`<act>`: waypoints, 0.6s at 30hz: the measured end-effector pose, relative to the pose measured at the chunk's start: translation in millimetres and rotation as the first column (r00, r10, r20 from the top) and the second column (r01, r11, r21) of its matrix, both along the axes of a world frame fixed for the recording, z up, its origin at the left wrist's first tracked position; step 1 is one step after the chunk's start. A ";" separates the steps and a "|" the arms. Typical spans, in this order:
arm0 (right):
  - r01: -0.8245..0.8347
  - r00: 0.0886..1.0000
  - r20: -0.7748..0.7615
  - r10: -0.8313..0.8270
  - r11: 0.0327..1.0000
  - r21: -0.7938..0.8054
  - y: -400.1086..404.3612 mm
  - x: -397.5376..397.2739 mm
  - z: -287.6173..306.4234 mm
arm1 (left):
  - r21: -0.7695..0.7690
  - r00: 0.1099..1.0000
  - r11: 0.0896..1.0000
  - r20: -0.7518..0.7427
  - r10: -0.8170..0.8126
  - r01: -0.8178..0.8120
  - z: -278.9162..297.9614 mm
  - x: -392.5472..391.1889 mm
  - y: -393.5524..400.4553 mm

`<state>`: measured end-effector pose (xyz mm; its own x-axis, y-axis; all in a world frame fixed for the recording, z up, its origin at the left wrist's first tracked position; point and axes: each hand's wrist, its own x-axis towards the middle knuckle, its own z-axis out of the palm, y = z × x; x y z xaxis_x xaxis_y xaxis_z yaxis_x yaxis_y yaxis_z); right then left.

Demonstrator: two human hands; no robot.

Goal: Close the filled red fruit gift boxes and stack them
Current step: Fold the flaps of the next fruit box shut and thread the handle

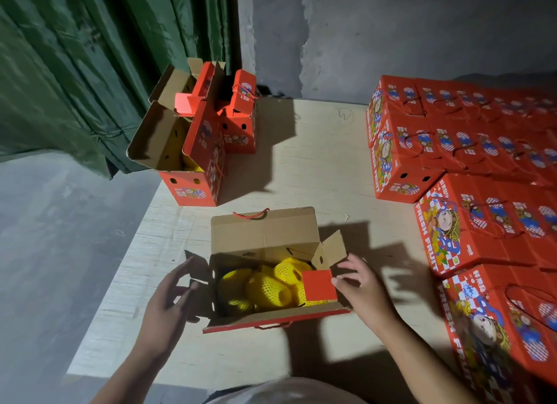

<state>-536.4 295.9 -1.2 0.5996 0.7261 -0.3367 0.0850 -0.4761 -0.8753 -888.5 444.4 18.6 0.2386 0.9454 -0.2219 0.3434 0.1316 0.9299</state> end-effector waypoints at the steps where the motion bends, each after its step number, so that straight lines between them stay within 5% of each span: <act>1: -0.016 1.000 -0.004 0.016 1.000 0.002 0.4 -0.3 -1.3 | -0.001 1.000 1.000 -0.008 -0.016 0.016 1.6 1.2 -0.2; 13: -0.354 0.891 0.280 0.358 0.933 -0.067 3.3 9.3 -7.3 | 0.071 0.976 0.974 -0.047 -0.213 0.216 -12.4 8.8 5.5; 18: -0.456 0.806 0.382 0.452 0.886 -0.085 2.5 8.8 -14.3 | 0.241 0.840 0.848 -0.414 -0.350 0.472 -31.8 0.5 10.4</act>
